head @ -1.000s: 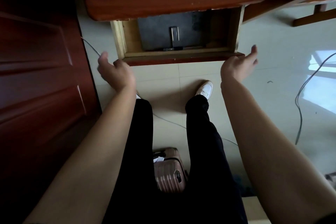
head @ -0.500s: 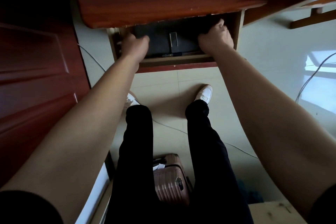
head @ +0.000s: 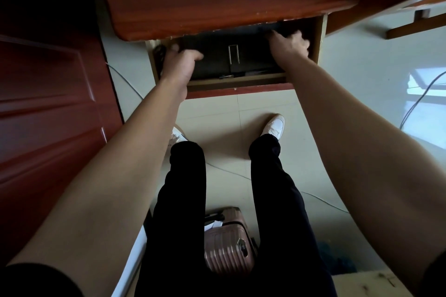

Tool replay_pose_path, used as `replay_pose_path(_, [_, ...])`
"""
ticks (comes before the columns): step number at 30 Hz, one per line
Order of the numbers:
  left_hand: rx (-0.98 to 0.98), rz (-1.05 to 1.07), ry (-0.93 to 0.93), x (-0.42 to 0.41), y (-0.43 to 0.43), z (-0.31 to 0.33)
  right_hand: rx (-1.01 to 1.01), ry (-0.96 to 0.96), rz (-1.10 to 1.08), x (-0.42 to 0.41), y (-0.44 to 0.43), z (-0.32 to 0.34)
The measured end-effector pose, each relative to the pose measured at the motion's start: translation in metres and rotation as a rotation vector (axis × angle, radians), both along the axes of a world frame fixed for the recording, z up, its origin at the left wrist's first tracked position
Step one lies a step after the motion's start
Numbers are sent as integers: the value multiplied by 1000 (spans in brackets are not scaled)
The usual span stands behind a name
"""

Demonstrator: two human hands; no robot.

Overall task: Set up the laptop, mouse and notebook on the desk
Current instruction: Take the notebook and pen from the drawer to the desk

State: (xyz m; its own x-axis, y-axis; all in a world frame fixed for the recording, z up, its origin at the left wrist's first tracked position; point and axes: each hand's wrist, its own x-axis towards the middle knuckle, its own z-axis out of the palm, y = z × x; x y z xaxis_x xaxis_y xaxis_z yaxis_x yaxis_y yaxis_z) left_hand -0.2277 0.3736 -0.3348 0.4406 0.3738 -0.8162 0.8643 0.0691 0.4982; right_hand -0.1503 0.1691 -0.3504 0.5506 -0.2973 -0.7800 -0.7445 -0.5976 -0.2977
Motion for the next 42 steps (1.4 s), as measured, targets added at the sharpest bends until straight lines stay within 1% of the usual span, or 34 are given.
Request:
replay_pose_path(3, [-69, 96, -51, 2, 2, 8, 63, -60, -128, -2, 1, 10])
replay_pose_path(5, [-104, 170, -78, 5, 1, 16, 73, -78, -160, -5, 3, 17])
replay_pose_path(10, [-91, 120, 5, -5, -6, 36, 20, -84, -80, -30, 3, 39])
replay_pose_path(12, [-60, 85, 75, -14, -11, 45, -13, -101, -46, -43, 0, 45])
replay_pose_path(14, [-51, 92, 133, -24, -16, 51, -15, -129, -63, -55, -3, 55])
replay_pose_path(16, [-26, 142, 107, -33, -22, 55, -30, -144, -106, -65, -6, 65])
replay_pose_path(20, [137, 248, -1, -54, -39, 59, -72, -158, -156, -93, -17, 77])
replay_pose_path(23, [294, 126, -11, -69, -52, 66, -83, -208, -193, -111, -20, 82])
replay_pose_path(24, [336, 91, -45, -75, -55, 69, -89, -237, -197, -115, -20, 84])
replay_pose_path(28, [440, 85, -298, -77, -57, 81, -46, -402, -221, -119, -15, 93])
replay_pose_path(31, [440, 30, -415, -48, -41, 88, 10, -509, -147, -96, -6, 100])
replay_pose_path(34, [451, -41, -435, -2, -19, 90, -13, -556, -35, -55, 1, 104])
replay_pose_path(37, [472, -90, -473, 39, -4, 93, -7, -604, 8, -13, 3, 105])
replay_pose_path(39, [484, -160, -494, 58, 1, 89, -26, -623, 63, 10, 4, 104])
replay_pose_path(40, [492, -201, -482, 64, 3, 86, -54, -621, 118, 19, 5, 104])
replay_pose_path(42, [536, -302, -397, 68, 6, 77, -116, -580, 251, 29, 6, 98])
